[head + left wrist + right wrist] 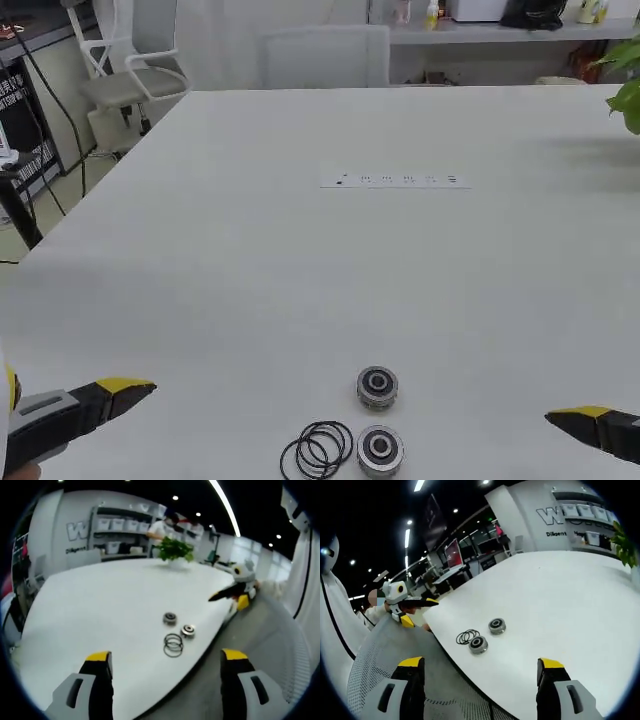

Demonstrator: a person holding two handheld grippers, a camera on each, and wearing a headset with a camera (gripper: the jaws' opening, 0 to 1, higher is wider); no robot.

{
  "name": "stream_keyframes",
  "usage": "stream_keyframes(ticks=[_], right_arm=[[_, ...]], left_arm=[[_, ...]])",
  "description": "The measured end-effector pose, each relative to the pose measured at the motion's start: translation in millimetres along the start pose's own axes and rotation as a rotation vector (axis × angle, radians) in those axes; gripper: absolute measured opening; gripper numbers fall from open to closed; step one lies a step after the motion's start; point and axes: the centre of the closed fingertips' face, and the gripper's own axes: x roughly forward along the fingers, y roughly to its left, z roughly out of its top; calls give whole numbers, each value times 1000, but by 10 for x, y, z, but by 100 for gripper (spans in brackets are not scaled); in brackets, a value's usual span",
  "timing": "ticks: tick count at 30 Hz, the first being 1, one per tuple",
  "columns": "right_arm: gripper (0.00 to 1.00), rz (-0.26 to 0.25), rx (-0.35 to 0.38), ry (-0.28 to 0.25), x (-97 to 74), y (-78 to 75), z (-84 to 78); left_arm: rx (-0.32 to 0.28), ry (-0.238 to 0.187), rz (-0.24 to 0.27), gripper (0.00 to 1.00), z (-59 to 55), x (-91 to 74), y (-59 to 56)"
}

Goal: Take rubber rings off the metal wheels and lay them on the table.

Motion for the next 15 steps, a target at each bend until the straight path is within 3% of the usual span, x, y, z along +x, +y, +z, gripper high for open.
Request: stream_keyframes(ticks=[2,7,13,15], right_arm=[[92,-2,-20,32,23,18,-59],[90,3,-56,53,22,28,-79],[89,3,-65,55,32,31,-87],[89,3,-97,88,45,28,-137]], left_arm=[[-17,-8,4,91,3,1,6],[-36,17,20,90,-64,6,41],[-46,2,37,90,-48,-1,79],[-49,-3,44,90,-43,-2,94]])
